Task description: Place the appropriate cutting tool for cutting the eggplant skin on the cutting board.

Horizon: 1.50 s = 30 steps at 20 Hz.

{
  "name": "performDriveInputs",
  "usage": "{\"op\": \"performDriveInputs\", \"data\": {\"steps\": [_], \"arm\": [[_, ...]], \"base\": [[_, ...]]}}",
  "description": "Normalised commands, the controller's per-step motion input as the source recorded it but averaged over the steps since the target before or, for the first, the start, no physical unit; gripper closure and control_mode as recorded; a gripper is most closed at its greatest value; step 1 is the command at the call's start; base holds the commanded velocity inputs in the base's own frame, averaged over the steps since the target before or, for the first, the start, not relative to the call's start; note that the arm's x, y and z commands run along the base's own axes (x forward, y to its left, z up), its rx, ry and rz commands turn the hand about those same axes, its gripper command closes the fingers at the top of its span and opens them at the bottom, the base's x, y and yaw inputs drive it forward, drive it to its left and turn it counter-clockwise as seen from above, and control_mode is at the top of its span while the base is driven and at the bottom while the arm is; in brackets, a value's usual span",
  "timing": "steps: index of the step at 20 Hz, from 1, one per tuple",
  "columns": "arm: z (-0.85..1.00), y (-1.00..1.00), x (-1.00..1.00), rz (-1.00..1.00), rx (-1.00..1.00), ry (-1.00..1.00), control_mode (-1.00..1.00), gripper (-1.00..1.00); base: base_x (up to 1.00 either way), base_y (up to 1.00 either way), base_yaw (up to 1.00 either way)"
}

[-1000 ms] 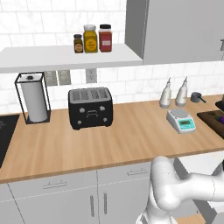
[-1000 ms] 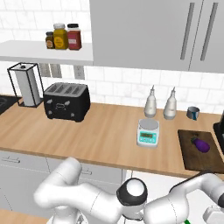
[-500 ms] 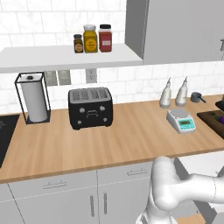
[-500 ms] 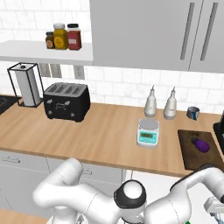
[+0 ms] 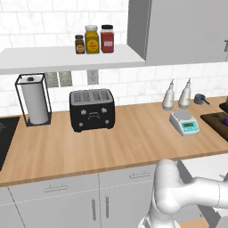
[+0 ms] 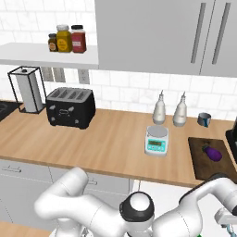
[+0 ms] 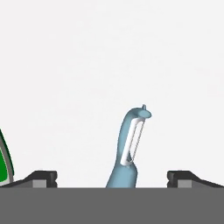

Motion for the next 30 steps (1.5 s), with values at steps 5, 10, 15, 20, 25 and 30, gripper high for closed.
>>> {"op": "performDriveInputs", "data": {"steps": [5,10,15,20,25,30], "arm": [[0.00,0.00,0.00,0.00,0.00,0.00,-1.00,-1.00],[0.00,0.00,0.00,0.00,0.00,0.00,-1.00,-1.00],[-0.01,0.00,-0.03,0.00,0.00,0.00,-1.00,-1.00],[-0.05,-0.30,0.03,0.00,0.01,0.01,-1.00,-1.00],[-0.30,-0.25,-0.03,0.00,0.00,0.00,-1.00,-1.00],[-0.29,-0.02,0.01,-0.01,0.00,0.06,-1.00,-1.00]], "base": [[0.00,0.00,0.00],[0.00,0.00,0.00],[0.00,0.00,0.00],[0.00,0.00,0.00],[0.00,0.00,0.00],[0.00,0.00,0.00]]}}
